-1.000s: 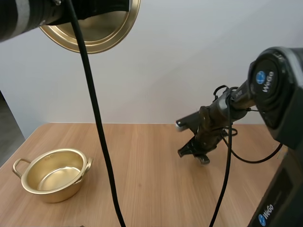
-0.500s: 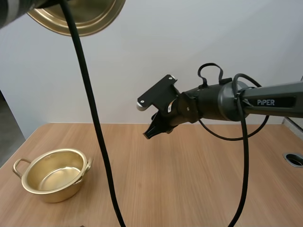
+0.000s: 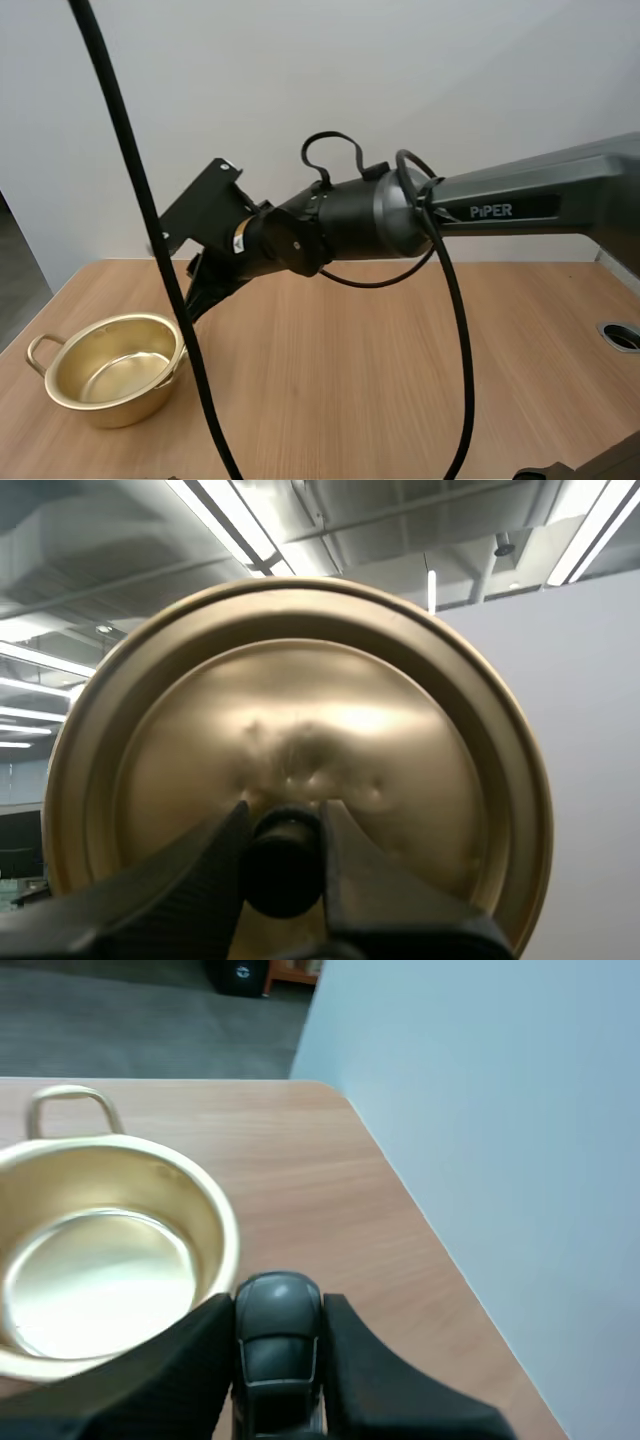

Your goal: Open the pot, put the car inside, and close it

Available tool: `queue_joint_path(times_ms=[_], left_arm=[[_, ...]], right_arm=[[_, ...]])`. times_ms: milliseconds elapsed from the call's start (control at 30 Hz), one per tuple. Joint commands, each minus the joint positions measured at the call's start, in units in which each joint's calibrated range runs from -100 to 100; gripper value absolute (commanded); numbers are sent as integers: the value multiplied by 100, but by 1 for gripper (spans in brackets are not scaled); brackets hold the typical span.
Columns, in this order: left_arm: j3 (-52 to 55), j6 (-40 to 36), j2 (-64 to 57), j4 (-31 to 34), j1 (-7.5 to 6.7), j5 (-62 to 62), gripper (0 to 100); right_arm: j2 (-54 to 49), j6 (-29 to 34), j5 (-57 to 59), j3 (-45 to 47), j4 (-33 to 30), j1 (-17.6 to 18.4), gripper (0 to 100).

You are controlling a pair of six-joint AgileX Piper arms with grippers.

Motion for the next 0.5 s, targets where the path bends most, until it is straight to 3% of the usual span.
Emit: queue_joint_path(times_ms=[0, 467], left_arm=[[-65, -14, 1, 208, 4, 230, 0], [-139, -14, 1, 1144, 4, 295, 0]], right_arm=[[223, -1, 52, -199, -7, 487, 0], [1915, -222, -307, -1179, -58, 653, 0]])
